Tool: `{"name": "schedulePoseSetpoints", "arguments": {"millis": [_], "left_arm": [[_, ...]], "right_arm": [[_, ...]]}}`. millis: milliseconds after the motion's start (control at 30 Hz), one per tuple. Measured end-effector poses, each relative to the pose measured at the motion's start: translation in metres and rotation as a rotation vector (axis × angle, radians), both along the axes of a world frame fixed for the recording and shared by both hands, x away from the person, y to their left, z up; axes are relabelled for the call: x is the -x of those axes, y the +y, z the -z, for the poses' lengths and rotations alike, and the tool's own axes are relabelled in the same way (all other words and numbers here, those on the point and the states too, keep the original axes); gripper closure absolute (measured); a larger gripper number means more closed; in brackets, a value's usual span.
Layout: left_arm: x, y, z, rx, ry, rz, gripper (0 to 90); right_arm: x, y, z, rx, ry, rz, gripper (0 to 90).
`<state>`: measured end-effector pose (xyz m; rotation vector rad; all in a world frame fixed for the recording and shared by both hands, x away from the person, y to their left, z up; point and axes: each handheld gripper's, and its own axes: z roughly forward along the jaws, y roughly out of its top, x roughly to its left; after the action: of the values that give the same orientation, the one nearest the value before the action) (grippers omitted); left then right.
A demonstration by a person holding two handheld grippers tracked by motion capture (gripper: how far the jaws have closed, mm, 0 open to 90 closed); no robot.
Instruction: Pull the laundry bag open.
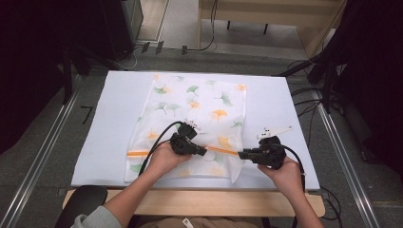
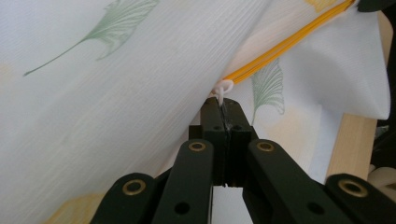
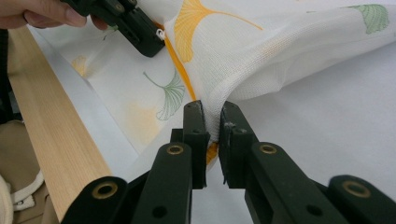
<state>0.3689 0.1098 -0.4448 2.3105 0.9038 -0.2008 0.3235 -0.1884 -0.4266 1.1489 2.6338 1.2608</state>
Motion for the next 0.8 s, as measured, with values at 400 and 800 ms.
{"name": "schedulePoseSetpoints", "arguments": {"millis": [400, 800], "left_arm": [[0.000, 0.006, -0.002, 0.016, 0.021, -0.001, 90.0], [0.001, 0.020, -0.007, -0.026, 0.033, -0.058, 90.0]], "right_arm": [[-0.001, -0.003, 0.001, 0.007, 0.004, 0.013, 84.5], [-0.001, -0.002, 0.001, 0.014, 0.003, 0.004, 84.5]]}}
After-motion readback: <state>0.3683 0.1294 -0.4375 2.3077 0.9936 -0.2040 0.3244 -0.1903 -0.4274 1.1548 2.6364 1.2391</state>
